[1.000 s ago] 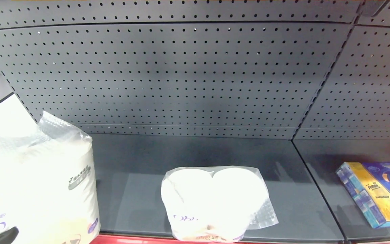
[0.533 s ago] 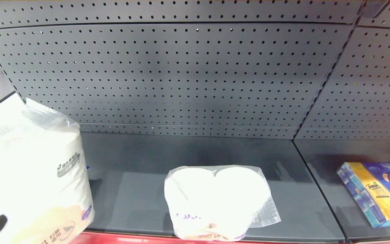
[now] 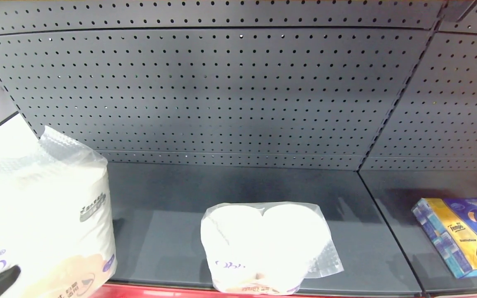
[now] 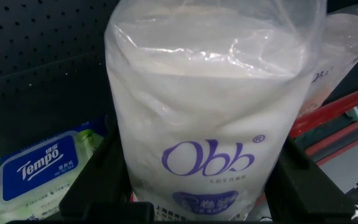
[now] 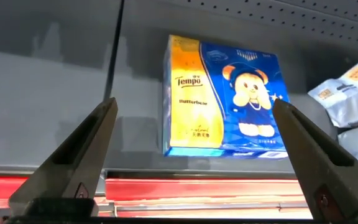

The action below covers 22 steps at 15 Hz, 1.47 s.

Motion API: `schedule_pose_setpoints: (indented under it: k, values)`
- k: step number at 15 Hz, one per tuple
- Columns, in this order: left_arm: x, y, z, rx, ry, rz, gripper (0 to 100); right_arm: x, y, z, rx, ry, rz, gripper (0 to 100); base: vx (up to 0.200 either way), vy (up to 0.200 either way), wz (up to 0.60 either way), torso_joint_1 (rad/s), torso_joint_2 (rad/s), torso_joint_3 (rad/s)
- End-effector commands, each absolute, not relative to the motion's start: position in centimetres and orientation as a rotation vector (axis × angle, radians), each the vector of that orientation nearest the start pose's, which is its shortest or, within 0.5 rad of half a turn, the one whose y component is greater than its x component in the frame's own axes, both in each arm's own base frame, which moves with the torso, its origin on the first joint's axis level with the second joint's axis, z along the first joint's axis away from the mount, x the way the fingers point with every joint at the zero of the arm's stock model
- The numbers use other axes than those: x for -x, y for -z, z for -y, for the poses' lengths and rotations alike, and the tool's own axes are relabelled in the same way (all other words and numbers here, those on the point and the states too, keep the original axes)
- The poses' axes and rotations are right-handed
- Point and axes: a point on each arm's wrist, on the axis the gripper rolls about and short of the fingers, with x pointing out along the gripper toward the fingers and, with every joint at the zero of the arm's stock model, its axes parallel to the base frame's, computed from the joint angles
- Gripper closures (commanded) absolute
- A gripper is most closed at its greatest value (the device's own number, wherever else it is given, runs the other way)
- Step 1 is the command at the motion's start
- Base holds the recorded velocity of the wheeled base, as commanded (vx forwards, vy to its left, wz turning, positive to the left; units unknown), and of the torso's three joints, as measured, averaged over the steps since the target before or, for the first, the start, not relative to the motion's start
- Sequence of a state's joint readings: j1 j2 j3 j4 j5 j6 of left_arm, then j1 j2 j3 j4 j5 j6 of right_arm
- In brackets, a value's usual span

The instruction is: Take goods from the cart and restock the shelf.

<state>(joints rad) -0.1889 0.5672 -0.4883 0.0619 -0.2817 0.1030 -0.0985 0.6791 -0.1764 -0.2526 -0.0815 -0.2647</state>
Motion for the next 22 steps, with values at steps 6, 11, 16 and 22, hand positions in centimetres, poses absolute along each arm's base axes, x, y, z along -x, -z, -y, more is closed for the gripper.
schedule_pose_setpoints:
  k: [6,11,16,22]
  values:
    - [-2.7,-20.8,1.2,-0.091,0.482,-0.122,100,-5.6,-14.3,0.7,0.259,0.141,-0.284,0,0.000,0.000,0.00,0.000,0.00,0.000]
    - [-3.7,-21.1,1.6,-0.092,0.571,-0.154,100,-2.7,-13.0,0.3,0.251,0.108,-0.160,0,0.000,0.000,0.00,0.000,0.00,0.000]
    - [-11.9,-22.1,3.3,-0.097,0.620,-0.136,100,0.7,-10.1,0.0,0.258,0.107,-0.092,0,0.000,0.000,0.00,0.000,0.00,0.000]
    - [-18.5,-21.9,5.3,-0.076,0.838,-0.143,100,1.9,-8.8,-0.3,0.173,0.045,-0.095,0,0.000,0.000,0.00,0.000,0.00,0.000]
